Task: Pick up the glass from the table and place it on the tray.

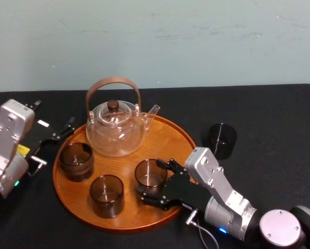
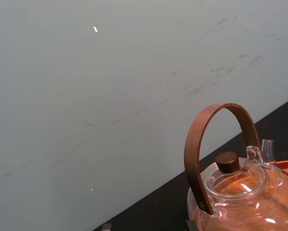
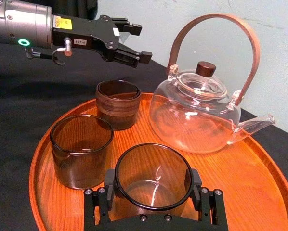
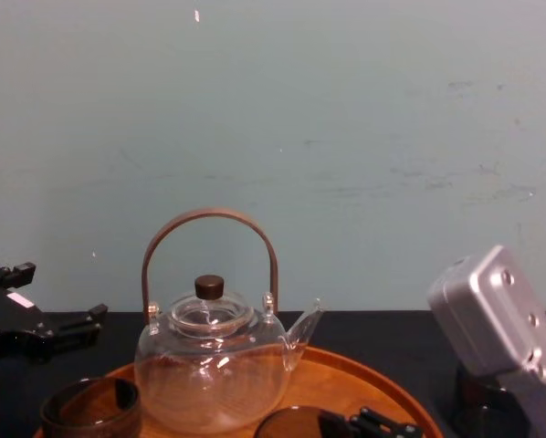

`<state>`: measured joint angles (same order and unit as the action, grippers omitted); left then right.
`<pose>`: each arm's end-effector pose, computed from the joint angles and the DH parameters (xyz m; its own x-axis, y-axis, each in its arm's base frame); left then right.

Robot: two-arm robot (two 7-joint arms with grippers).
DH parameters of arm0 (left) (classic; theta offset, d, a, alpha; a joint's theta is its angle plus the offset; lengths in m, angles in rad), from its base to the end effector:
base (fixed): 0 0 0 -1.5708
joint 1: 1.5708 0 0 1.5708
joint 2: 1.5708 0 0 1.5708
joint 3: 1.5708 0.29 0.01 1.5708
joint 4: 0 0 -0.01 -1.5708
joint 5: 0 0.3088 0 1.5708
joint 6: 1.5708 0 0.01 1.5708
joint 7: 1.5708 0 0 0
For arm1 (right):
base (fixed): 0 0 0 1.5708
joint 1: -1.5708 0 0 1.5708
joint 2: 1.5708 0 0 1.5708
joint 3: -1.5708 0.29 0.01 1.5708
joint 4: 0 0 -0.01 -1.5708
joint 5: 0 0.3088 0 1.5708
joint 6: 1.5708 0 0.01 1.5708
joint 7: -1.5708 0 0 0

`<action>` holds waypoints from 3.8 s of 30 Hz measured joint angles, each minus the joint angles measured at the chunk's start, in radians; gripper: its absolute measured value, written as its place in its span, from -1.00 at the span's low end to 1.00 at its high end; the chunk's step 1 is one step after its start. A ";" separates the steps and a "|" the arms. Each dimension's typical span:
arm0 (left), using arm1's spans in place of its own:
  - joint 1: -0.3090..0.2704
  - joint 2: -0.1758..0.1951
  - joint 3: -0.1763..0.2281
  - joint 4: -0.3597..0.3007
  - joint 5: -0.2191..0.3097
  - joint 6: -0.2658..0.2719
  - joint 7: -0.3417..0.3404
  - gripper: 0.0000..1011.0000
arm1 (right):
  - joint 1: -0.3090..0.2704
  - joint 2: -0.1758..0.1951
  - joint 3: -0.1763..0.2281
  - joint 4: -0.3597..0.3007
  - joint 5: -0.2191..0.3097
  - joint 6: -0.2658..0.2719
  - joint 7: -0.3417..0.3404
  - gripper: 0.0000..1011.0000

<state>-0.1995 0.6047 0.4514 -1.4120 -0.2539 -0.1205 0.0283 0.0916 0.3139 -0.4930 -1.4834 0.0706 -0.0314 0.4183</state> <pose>0.3581 0.0827 -0.3023 0.2923 0.8803 0.3738 -0.9553 0.2873 0.0703 0.3195 0.0459 -0.3314 0.7711 -0.6113 0.1783 0.6367 0.7426 -0.2075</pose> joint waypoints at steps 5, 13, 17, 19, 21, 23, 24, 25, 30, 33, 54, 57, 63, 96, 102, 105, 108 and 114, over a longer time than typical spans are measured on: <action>0.000 0.000 0.000 0.000 0.000 0.000 0.000 0.98 | 0.002 -0.002 -0.003 0.011 0.005 0.000 0.003 0.82; 0.000 0.000 0.000 0.000 0.000 0.000 0.000 0.98 | 0.013 -0.013 -0.010 0.046 0.006 -0.008 0.003 0.82; 0.000 0.000 0.000 0.000 0.000 0.000 0.000 0.98 | 0.020 -0.018 -0.015 0.066 0.006 -0.019 0.003 0.82; 0.000 0.000 0.000 0.000 0.000 0.000 0.000 0.98 | 0.022 -0.019 -0.016 0.071 0.005 -0.021 0.003 0.82; 0.000 0.000 0.000 0.000 0.000 0.000 0.000 0.98 | 0.025 -0.020 -0.020 0.076 -0.002 -0.023 0.001 0.82; 0.000 0.000 0.000 0.000 0.000 0.000 0.000 0.98 | 0.027 -0.020 -0.024 0.078 -0.011 -0.025 -0.002 0.82; 0.000 0.000 0.000 0.000 0.000 0.000 0.000 0.98 | 0.027 -0.020 -0.024 0.078 -0.011 -0.025 -0.002 0.82; 0.000 0.000 0.000 0.000 0.000 0.000 0.000 0.98 | 0.027 -0.020 -0.026 0.078 -0.014 -0.026 -0.002 0.82; 0.000 0.000 0.000 0.000 0.000 0.000 0.000 0.98 | 0.026 -0.020 -0.026 0.078 -0.014 -0.026 -0.002 0.82; 0.000 0.000 0.000 0.000 0.000 0.000 0.000 0.98 | 0.025 -0.019 -0.026 0.080 -0.015 -0.025 -0.002 0.83; 0.000 0.000 0.000 0.000 0.000 0.000 0.000 0.98 | -0.094 0.051 0.069 -0.123 0.019 -0.090 -0.025 0.98; 0.000 0.000 0.000 0.000 0.000 0.000 0.000 0.98 | -0.113 0.064 0.091 -0.137 0.043 -0.094 -0.022 0.98; 0.000 0.000 0.000 0.000 0.000 0.000 0.000 0.98 | -0.151 0.086 0.143 -0.150 0.096 -0.101 -0.022 0.98; 0.000 0.000 0.000 0.000 0.000 0.000 0.000 0.98 | -0.118 0.094 0.363 0.020 0.163 -0.063 -0.092 0.98; 0.000 0.000 0.000 0.000 0.000 0.000 0.000 0.98 | -0.068 0.082 0.351 0.081 0.163 -0.061 -0.070 0.98; 0.000 0.000 0.000 0.000 0.000 0.000 0.000 0.98 | -0.050 0.078 0.340 0.098 0.162 -0.062 -0.059 0.98; 0.000 0.000 0.000 0.000 0.000 0.000 0.000 0.98 | -0.041 0.077 0.329 0.105 0.158 -0.062 -0.052 0.98; 0.000 0.000 0.000 0.000 0.000 0.000 0.000 0.98 | -0.029 0.075 0.306 0.112 0.153 -0.066 -0.034 0.98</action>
<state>-0.1995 0.6047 0.4514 -1.4120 -0.2539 -0.1205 0.0283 0.0629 0.3891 -0.1873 -1.3714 0.2234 -0.0974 0.3838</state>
